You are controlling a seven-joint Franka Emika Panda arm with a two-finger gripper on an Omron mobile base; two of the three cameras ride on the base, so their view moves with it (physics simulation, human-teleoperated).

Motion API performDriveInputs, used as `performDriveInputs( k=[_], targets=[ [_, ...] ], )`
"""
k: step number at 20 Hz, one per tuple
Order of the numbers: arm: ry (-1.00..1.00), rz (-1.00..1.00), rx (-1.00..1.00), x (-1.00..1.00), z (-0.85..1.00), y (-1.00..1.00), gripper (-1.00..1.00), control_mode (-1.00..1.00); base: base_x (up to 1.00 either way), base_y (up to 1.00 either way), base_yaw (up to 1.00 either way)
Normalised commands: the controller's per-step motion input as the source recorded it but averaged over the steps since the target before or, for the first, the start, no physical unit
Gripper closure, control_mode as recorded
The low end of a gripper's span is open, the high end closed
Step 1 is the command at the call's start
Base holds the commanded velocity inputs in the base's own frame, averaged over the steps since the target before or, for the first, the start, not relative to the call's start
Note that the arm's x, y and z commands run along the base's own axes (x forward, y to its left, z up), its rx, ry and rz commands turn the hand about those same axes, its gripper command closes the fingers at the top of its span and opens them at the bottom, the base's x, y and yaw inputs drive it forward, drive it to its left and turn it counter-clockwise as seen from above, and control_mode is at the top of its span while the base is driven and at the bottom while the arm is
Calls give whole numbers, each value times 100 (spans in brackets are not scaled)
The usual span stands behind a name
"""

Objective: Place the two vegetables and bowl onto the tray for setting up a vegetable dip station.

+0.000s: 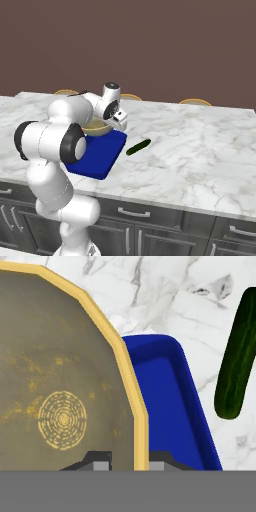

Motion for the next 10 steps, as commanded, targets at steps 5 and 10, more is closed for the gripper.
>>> performDriveInputs(
  k=[5, 10],
  targets=[
    [0, 0, 1, 28, -33, -16, 100, -100, 0, 0, 0],
    [0, 0, 0, 15, -33, -12, 100, -100, 0, 0, 0]
  ],
)
